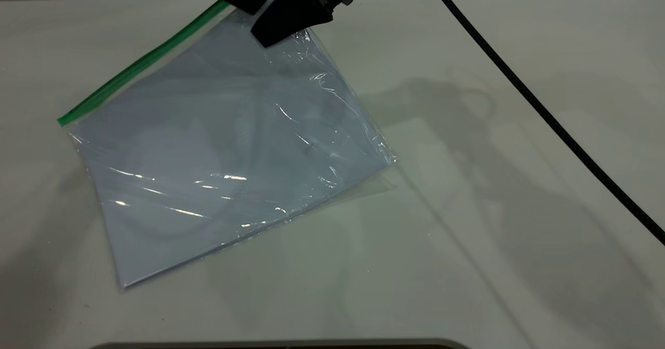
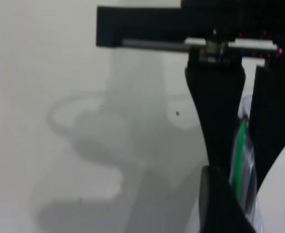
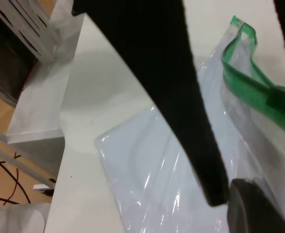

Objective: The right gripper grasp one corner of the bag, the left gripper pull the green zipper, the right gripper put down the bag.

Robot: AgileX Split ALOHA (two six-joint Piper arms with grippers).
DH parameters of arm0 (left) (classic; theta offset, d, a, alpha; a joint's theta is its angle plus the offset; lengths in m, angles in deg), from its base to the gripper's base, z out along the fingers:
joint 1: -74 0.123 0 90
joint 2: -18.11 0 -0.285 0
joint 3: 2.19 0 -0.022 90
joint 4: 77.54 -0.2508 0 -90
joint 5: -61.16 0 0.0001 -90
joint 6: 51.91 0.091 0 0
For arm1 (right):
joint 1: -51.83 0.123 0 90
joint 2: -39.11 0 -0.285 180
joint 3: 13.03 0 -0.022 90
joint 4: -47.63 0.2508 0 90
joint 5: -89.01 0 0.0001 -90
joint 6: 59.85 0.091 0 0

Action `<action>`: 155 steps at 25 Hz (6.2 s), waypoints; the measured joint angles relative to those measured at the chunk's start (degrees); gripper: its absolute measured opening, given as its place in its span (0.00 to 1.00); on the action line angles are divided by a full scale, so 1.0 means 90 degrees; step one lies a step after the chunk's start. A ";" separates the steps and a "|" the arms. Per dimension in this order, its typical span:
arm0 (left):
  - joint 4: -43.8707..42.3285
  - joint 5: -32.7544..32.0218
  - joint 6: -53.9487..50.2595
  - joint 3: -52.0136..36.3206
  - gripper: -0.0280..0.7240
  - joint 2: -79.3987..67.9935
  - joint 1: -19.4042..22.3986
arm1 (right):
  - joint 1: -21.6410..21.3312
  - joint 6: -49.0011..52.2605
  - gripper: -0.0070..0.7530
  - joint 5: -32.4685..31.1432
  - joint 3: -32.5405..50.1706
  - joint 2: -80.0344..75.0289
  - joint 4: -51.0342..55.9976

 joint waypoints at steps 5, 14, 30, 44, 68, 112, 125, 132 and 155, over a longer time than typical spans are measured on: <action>-0.0312 -0.0020 -0.0200 0.0000 0.59 0.0000 0.0000 | 0.0000 0.0000 0.05 -0.0007 0.0000 0.0000 -0.0013; -0.0340 -0.0033 -0.0245 0.0000 0.51 0.0000 0.0000 | 0.0000 0.0000 0.05 -0.0014 0.0000 0.0000 -0.0013; -0.0364 0.0092 -0.0229 0.0000 0.09 0.0000 0.0000 | -0.0020 0.0122 0.05 -0.0053 0.0000 0.0000 -0.0019; -0.0331 0.0297 -0.0272 0.0059 0.09 0.0000 -0.0052 | -0.0516 0.0333 0.05 -0.0407 0.0000 0.0000 0.0358; -0.0990 -0.0300 -0.0689 0.0108 0.09 -0.0547 0.0656 | -0.1260 0.0572 0.05 -0.0463 0.0000 0.0000 0.0720; -0.2297 -0.1025 -0.1598 0.0097 0.28 -0.0622 0.0718 | -0.2356 0.1094 0.32 -0.0005 0.0000 0.0000 0.0064; -0.2337 -0.0123 -0.3418 0.0064 0.74 -0.0366 0.0717 | -0.2283 0.3177 0.74 0.0453 -0.0525 0.0000 -0.1386; -0.2829 -0.0333 -0.5038 0.0318 0.75 0.0725 0.0717 | -0.2283 0.5963 0.73 -0.0341 -0.2326 0.0069 -0.3880; -0.6111 -0.2533 -0.9150 0.0444 0.75 0.4452 0.0717 | -0.1367 0.7486 0.68 -0.0458 0.0247 0.5158 -0.4539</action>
